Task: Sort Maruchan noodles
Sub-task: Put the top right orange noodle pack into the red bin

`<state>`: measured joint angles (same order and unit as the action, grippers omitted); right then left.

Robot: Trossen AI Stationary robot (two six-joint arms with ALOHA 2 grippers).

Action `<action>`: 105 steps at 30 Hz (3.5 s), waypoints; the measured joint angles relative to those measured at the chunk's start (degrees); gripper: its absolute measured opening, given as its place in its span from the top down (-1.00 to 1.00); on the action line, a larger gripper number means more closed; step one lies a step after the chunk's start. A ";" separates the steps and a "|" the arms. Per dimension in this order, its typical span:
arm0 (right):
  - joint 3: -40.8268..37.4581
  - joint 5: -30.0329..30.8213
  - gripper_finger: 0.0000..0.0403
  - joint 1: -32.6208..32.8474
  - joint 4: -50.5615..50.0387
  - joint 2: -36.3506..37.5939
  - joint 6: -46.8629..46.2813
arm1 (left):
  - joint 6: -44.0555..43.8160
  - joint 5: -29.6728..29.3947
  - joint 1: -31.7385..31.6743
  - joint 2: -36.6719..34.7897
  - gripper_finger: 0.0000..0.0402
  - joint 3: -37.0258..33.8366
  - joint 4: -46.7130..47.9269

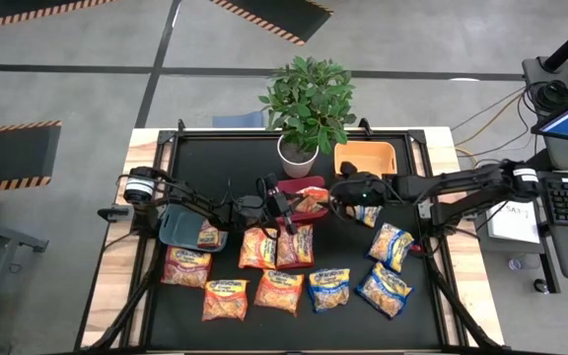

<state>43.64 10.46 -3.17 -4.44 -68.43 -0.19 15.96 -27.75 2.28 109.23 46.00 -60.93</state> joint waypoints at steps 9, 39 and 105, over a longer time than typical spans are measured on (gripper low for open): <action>0.02 -0.22 -0.11 -0.53 0.25 -2.32 0.05 | -0.43 -0.04 0.01 0.00 1.00 0.04 0.02; 0.02 -0.42 0.27 -0.90 2.59 -5.50 2.46 | -1.74 -0.15 0.03 0.02 1.00 0.20 0.02; 34.69 19.15 0.94 3.82 -46.76 -27.60 -55.97 | -13.74 -11.10 3.49 -16.59 0.18 -5.44 29.98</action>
<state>78.32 29.61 0.64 -51.19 -96.04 -56.17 2.22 -38.85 5.76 92.64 40.56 -30.95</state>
